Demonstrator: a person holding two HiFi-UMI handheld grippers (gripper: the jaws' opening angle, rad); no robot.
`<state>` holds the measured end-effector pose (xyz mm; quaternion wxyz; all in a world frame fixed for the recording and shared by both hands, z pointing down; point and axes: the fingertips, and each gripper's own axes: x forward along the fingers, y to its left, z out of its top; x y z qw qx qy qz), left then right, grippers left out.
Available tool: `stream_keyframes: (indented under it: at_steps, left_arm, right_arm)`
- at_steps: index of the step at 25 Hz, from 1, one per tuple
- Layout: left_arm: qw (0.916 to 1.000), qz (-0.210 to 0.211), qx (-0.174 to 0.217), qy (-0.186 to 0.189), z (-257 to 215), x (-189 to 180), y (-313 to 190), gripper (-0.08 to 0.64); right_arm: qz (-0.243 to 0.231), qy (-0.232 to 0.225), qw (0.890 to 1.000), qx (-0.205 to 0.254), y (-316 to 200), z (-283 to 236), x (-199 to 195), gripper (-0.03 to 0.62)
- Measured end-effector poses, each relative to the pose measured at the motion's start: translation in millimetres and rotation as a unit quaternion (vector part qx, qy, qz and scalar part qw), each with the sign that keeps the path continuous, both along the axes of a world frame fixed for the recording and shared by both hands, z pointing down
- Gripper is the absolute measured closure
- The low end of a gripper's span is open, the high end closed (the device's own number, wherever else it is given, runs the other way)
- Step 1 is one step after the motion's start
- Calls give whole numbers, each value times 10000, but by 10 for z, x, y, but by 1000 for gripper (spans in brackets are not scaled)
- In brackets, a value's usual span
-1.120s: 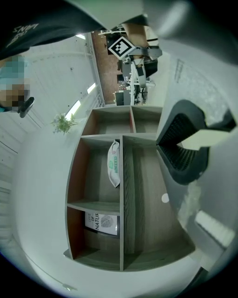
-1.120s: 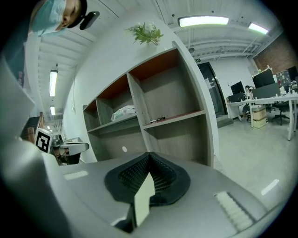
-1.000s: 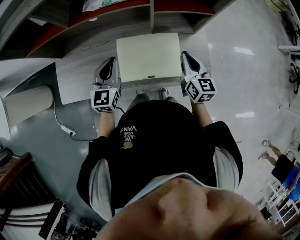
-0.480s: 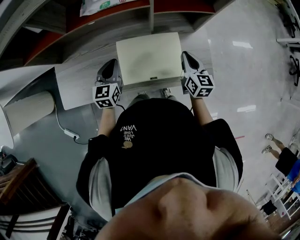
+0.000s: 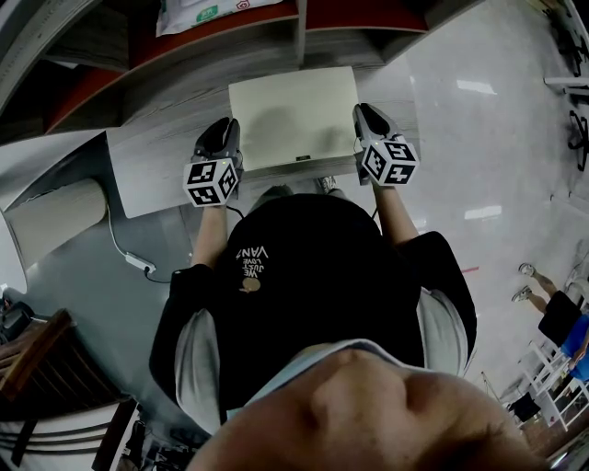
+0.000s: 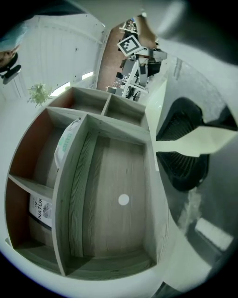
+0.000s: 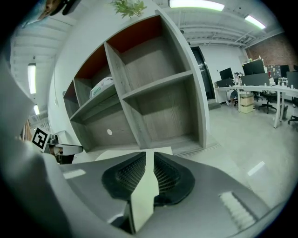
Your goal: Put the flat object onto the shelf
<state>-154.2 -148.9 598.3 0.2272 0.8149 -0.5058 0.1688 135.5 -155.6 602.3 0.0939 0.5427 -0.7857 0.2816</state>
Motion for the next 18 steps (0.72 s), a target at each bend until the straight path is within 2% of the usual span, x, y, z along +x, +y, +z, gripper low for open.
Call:
stream_keyframes:
  at_steps: [4, 9, 14, 18]
  left_arm:
    - [9997, -88, -184, 101, 81, -17, -41, 479]
    - [9987, -182, -453, 167, 237, -67, -73, 409]
    - [9942, -274, -916, 490, 477, -77, -47, 302]
    - [9869, -237, -1359, 834, 646, -5, 20, 264]
  right_arm:
    - [22, -17, 9998, -191, -37, 120, 40, 500]
    - [15, -106, 9989, -457, -72, 270, 62, 420]
    - [-199, -260, 9962, -805, -81, 428, 20, 374]
    - [-338, -452, 9922, -1114, -66, 555, 7, 345]
